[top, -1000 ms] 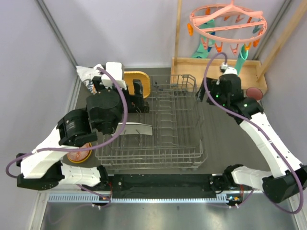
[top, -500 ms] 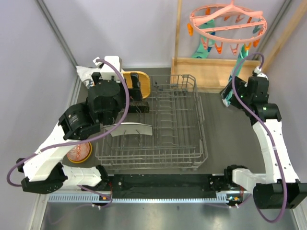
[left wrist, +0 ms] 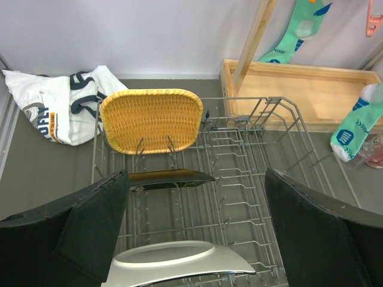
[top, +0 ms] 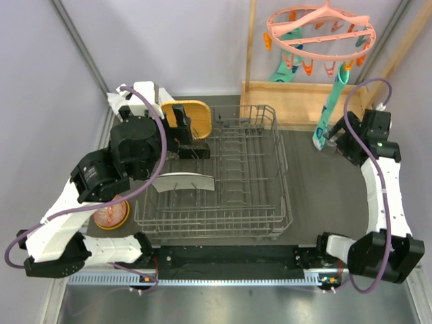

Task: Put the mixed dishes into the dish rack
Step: Grab a cup with the right arm

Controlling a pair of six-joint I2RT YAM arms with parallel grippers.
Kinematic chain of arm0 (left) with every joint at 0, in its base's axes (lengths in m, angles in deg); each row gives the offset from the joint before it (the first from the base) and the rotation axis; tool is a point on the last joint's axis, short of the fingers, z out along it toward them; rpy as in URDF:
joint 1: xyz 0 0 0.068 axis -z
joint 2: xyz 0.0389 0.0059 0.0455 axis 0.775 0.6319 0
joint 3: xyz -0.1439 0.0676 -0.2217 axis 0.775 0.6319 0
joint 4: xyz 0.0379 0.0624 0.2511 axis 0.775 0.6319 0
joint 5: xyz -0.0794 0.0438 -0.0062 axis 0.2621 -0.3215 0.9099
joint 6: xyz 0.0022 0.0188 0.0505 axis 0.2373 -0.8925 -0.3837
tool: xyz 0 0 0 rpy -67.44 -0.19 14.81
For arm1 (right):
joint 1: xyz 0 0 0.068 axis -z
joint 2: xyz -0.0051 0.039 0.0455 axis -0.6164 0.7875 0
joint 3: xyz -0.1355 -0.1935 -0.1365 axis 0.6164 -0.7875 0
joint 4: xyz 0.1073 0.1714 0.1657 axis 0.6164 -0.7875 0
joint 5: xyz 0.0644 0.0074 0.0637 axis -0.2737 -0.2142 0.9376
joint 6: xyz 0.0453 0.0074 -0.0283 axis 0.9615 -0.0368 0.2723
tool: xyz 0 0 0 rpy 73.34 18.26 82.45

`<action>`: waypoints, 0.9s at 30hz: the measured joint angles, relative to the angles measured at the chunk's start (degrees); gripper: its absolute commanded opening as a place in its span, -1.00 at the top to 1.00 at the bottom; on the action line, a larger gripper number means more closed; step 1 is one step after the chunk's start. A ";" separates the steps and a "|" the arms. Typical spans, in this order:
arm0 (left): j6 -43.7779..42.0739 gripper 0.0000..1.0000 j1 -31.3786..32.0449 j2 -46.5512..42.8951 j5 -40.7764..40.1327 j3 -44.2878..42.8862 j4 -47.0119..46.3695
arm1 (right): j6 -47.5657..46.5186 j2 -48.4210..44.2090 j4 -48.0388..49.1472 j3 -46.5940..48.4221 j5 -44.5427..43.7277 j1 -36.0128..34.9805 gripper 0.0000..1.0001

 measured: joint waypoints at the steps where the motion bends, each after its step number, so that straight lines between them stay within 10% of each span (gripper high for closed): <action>1: 0.13 -0.97 -0.04 -0.20 0.00 0.00 0.02 | 0.28 1.25 -0.33 0.33 -0.07 0.68 -0.97; 27: -0.33 -0.97 -0.20 -3.30 -1.29 8.00 -2.01 | 1.33 16.50 -2.21 7.89 -9.55 5.99 -0.65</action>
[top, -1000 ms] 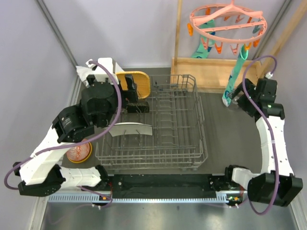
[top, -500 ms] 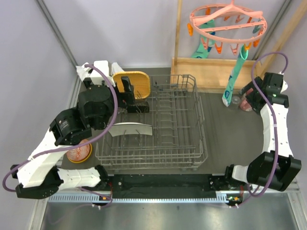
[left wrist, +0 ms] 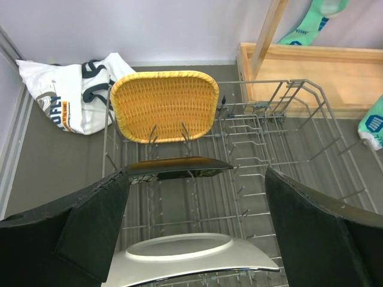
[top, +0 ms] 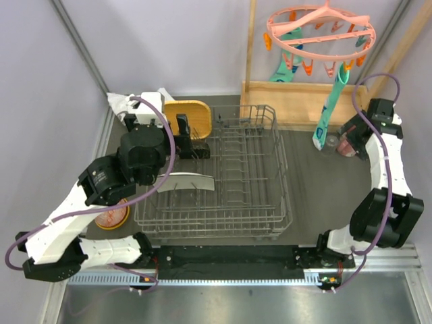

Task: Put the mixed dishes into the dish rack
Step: Grab a cup with the right arm

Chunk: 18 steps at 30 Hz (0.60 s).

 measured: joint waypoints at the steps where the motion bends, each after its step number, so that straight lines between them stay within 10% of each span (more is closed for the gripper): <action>1: -0.22 -0.98 -0.02 0.00 0.00 0.46 -0.17 | 0.02 0.79 0.07 0.42 -0.07 0.00 -0.63; 18: -0.92 -0.97 -2.75 -0.04 1.84 3.67 -2.84 | 1.29 11.58 2.91 2.58 -4.11 -0.02 -0.40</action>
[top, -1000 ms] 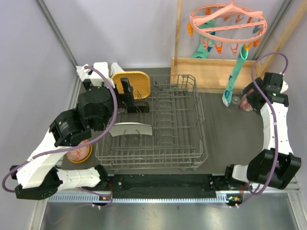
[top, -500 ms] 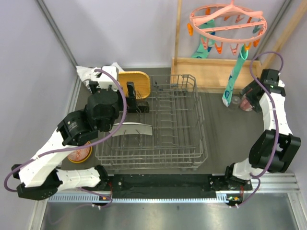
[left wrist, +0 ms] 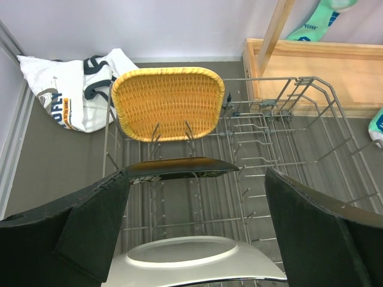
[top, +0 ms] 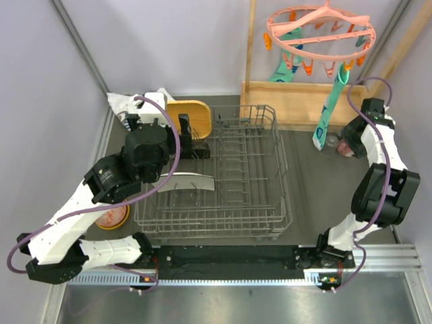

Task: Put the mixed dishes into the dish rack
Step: Grab a cup with the right arm

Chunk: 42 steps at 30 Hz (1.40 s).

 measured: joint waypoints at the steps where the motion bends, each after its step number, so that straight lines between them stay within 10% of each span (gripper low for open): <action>1: 0.00 -0.97 -0.11 -0.02 0.13 0.00 -0.02 | 0.28 0.42 0.22 0.00 -0.44 0.00 -0.40; 42: 1.05 -0.97 -1.62 -0.37 2.75 0.00 1.05 | 0.96 6.93 6.75 -0.61 -5.35 -1.03 0.65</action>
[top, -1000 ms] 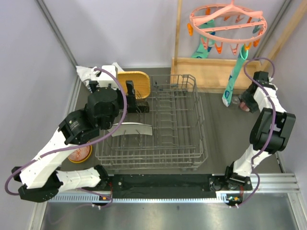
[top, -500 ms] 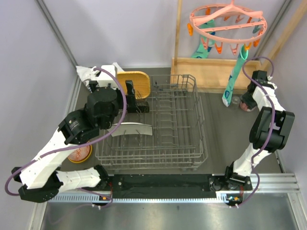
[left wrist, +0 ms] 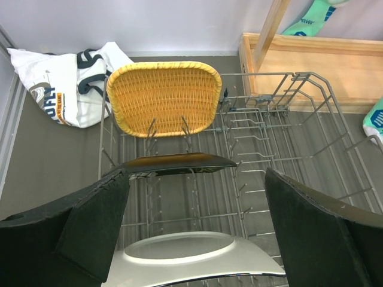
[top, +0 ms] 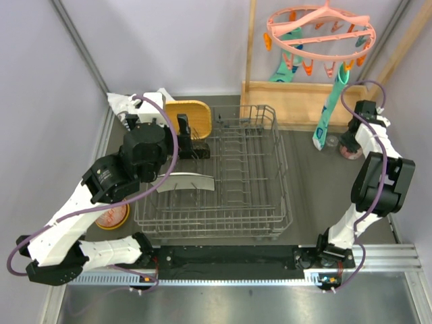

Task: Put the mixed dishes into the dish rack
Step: Grab a cup with the right arm

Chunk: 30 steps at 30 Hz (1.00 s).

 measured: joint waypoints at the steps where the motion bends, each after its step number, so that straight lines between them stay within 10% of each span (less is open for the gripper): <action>1: 0.13 -0.97 0.00 0.00 0.00 0.00 0.00 | -0.11 -0.07 0.00 -0.04 -0.02 0.00 0.72; 3: 0.31 -0.97 0.00 -0.11 0.04 0.00 0.11 | -0.24 -0.22 0.13 -0.24 -0.04 0.00 1.00; 30: 1.11 -0.98 -0.11 -2.54 1.95 0.00 0.33 | -3.32 -17.27 -12.61 2.78 -0.70 0.00 1.00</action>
